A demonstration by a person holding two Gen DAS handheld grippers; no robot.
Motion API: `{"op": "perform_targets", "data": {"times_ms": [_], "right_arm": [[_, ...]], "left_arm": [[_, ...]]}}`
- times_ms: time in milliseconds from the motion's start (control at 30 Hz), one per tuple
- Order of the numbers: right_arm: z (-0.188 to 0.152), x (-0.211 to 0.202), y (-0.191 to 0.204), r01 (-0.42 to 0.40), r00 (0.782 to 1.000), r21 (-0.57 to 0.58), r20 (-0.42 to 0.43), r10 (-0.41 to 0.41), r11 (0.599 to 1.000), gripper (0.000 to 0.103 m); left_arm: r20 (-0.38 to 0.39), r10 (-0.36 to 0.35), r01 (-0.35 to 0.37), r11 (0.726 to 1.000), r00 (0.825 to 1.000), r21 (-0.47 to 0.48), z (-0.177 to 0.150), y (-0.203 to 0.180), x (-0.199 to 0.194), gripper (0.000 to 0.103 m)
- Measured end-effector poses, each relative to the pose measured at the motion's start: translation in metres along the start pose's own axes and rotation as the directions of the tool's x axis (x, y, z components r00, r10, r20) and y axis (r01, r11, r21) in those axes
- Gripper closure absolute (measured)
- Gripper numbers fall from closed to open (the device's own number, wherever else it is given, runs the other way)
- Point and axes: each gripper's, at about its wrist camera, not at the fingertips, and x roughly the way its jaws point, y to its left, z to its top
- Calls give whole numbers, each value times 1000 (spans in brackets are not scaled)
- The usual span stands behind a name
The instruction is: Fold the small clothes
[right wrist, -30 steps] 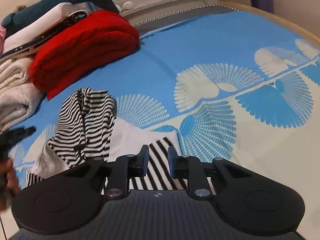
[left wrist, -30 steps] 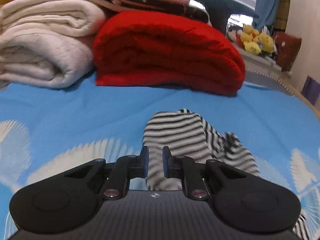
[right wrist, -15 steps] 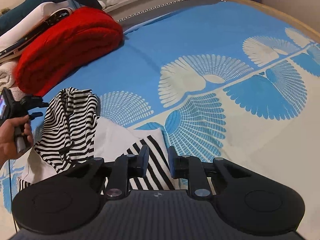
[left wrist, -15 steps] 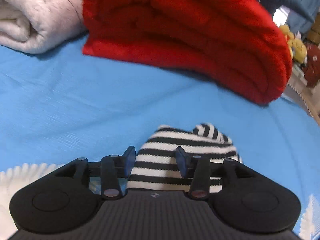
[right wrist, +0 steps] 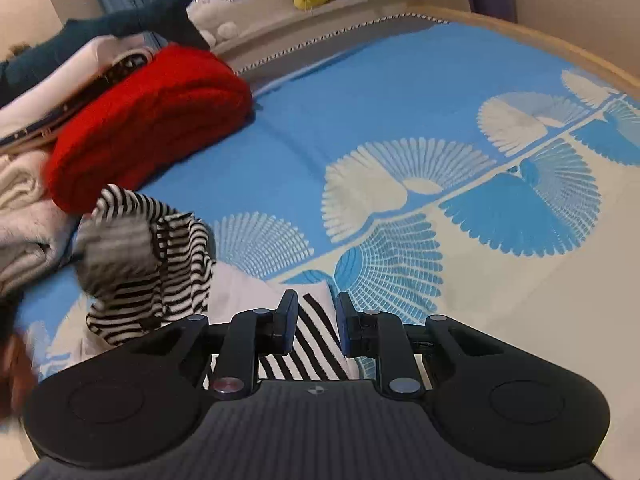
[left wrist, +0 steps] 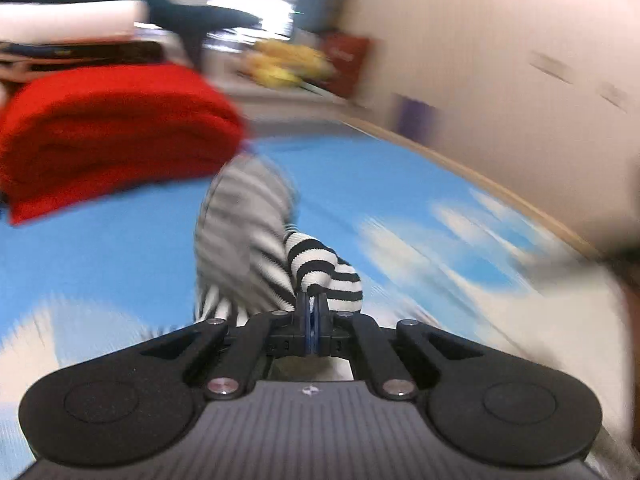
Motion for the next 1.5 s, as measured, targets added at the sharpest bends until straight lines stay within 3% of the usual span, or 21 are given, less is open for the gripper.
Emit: {"op": "perform_targets", "data": {"times_ms": [67, 133, 233, 300, 400, 433, 500, 567, 733, 867, 900, 1000, 1033, 1100, 1200, 1267, 1300, 1333, 1400, 1433, 1500], "right_arm": [[-2, -12, -2, -9, 1000, 8, 20, 9, 1000, 81], [-6, -25, -4, -23, 999, 16, 37, 22, 1000, 81], [-15, -36, -7, -40, 999, 30, 32, 39, 999, 81], [-21, -40, -8, -62, 998, 48, 18, 61, 997, 81], [-31, -38, -7, -96, 995, 74, -21, 97, 993, 81], [-34, -34, -7, -106, 993, 85, -48, 110, 991, 81], [-41, -23, -8, -123, 983, 111, -123, 136, 986, 81], [-50, -11, -8, -126, 969, 121, -196, 148, 985, 81], [-67, 23, 0, -115, 936, 94, -322, 140, 989, 75], [-78, 43, 17, -118, 923, 12, -369, 114, 993, 70], [-81, 48, 19, -119, 919, -3, -379, 109, 993, 70], [-90, 57, 32, -142, 910, -56, -401, 108, 988, 72], [-90, 57, 33, -150, 909, -54, -400, 116, 987, 83], [-84, 52, 32, -197, 912, 32, -360, 195, 980, 102], [-66, 30, 27, -361, 891, 185, -219, 397, 914, 102], [-59, 20, 26, -421, 877, 217, -152, 456, 881, 102], [-58, 20, 25, -416, 880, 217, -150, 451, 883, 102], [-60, 25, 24, -377, 892, 205, -181, 414, 903, 102], [-72, 47, 19, -188, 919, 146, -322, 227, 971, 102], [-79, 56, 14, -110, 916, 122, -373, 149, 986, 101], [-88, 68, 2, -17, 907, 134, -415, 72, 991, 101]], "left_arm": [[-104, -61, 62, 998, 993, 9, -43, -41, -45, 102], [-213, -55, 56, 998, 976, 1, -79, -74, -81, 101], [-284, 53, -70, 996, 957, -50, -99, -97, -108, 91], [-243, 116, -166, 966, 963, -196, -98, -91, -117, 74], [-145, 156, -207, 850, 977, -485, -103, -61, -110, 50], [-163, 165, -228, 810, 973, -541, -109, -51, -98, 50], [-298, 160, -319, 708, 941, -629, -124, -32, -69, 51], [-314, 115, -309, 660, 942, -685, -133, -20, -56, 51], [-352, 90, -328, 626, 932, -707, -140, -14, -45, 53], [-361, 63, -324, 603, 930, -729, -153, -8, -47, 94], [-348, 73, -319, 605, 935, -729, -150, -6, -50, 102], [-212, 161, -266, 634, 964, -726, -130, -2, -73, 102], [-149, 215, -257, 661, 965, -705, -120, -2, -84, 102], [-65, 287, -255, 698, 956, -669, -106, -2, -101, 102], [-25, 349, -276, 693, 937, -666, -104, 3, -115, 102], [-108, 334, -315, 663, 936, -679, -113, 11, -110, 102], [-201, 294, -350, 651, 934, -673, -121, 15, -100, 101], [-310, 237, -388, 646, 921, -657, -132, 19, -87, 101], [-461, 194, -472, 622, 866, -625, -153, 21, -69, 99], [-472, 192, -481, 611, 860, -628, -157, 21, -68, 99], [-426, 191, -444, 628, 884, -639, -151, 20, -71, 88]]}}
